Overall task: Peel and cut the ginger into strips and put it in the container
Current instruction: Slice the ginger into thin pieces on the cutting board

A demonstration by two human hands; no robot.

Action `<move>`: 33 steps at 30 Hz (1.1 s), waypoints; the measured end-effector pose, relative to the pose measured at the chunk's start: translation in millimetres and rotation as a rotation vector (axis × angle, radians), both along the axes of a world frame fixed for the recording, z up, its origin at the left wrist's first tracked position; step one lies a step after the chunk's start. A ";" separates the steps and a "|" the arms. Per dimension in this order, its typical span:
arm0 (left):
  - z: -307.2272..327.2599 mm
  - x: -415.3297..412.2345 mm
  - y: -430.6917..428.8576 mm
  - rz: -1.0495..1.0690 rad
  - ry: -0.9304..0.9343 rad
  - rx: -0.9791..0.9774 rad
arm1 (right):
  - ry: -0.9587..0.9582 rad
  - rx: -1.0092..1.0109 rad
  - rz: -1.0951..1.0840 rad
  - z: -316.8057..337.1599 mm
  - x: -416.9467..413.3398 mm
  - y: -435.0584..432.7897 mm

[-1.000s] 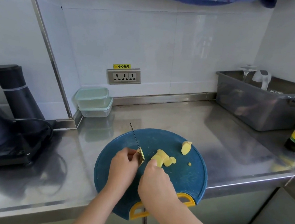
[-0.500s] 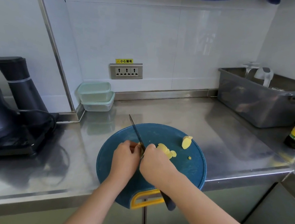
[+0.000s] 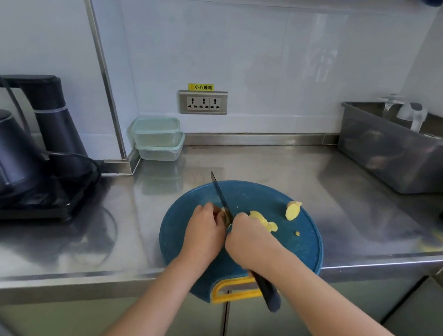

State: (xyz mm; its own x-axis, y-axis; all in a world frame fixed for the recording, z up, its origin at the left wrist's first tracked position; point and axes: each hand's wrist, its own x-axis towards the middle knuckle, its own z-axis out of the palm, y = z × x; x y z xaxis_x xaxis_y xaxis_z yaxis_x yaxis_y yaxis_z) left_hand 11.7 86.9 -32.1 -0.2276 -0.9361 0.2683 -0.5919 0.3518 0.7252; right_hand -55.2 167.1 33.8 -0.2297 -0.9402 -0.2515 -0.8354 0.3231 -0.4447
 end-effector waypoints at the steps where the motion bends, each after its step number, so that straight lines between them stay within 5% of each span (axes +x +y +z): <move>1: -0.3 0.5 -0.6 -0.003 0.006 0.003 | -0.077 0.010 -0.050 0.8 -4.2 -7.7; 33: 7.0 3.6 3.3 -0.070 0.047 0.148 | 0.041 -0.051 0.004 -8.4 -11.3 -7.0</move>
State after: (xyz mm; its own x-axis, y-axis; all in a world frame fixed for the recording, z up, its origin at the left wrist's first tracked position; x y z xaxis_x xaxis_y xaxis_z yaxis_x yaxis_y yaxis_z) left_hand 15.3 90.2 -25.0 -0.2844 -0.9483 0.1409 -0.5341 0.2788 0.7981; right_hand -66.5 160.1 25.3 -0.2355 -0.9525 -0.1932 -0.8543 0.2977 -0.4260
